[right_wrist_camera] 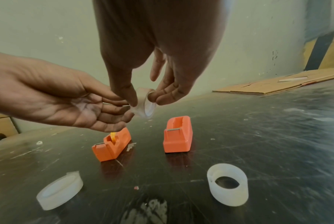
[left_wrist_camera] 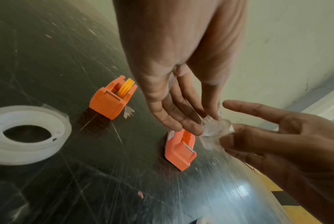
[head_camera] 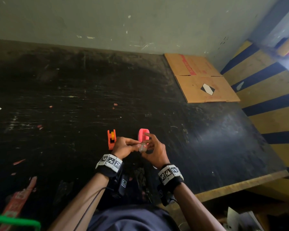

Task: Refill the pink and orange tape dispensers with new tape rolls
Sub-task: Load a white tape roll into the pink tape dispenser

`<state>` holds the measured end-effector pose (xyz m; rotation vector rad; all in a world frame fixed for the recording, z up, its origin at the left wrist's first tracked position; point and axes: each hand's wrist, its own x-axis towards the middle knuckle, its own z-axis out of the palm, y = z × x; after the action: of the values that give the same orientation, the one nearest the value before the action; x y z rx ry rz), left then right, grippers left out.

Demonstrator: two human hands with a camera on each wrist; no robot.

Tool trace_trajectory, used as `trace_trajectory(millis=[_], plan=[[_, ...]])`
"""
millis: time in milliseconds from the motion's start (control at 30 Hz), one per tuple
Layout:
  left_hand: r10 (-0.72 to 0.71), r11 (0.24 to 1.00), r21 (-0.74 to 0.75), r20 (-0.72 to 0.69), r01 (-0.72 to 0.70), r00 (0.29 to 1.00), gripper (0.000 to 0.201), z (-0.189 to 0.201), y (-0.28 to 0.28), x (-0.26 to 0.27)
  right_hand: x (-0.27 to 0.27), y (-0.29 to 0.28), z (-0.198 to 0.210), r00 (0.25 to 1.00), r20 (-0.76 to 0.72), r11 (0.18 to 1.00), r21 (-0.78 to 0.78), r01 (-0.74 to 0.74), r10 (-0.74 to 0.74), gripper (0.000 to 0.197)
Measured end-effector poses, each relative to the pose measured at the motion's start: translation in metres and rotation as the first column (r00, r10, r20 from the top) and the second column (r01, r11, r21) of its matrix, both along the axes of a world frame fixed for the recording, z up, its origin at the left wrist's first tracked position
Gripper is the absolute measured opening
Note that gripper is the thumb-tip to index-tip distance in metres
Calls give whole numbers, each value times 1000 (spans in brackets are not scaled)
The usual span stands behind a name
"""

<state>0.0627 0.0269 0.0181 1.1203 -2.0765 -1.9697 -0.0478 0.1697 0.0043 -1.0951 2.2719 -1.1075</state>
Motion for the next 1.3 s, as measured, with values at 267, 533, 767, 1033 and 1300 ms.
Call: trace_trajectory(millis=[267,533,767,1033,1300], plan=[[-70,991,-115,2,70,998,21,0,-5,-3,-4,0,4,1000,16,1000,-23,-14,14,70],[-163,944,-279,68,176,984,21,2,-9,-5,-6,0,8,996,42,996,-34,-79,80,55],[-219,910,-329,137,253,966,24,2,-10,-5,-4,-2,8,988,5,988,-5,-155,155,53],[-115,986,-123,-17,112,993,18,0,-12,-6,-11,0,12,980,199,996,-87,13,5,63],[-24,998,61,-127,32,992,19,8,-15,-2,-16,-1,28,928,373,974,-212,82,3,40]])
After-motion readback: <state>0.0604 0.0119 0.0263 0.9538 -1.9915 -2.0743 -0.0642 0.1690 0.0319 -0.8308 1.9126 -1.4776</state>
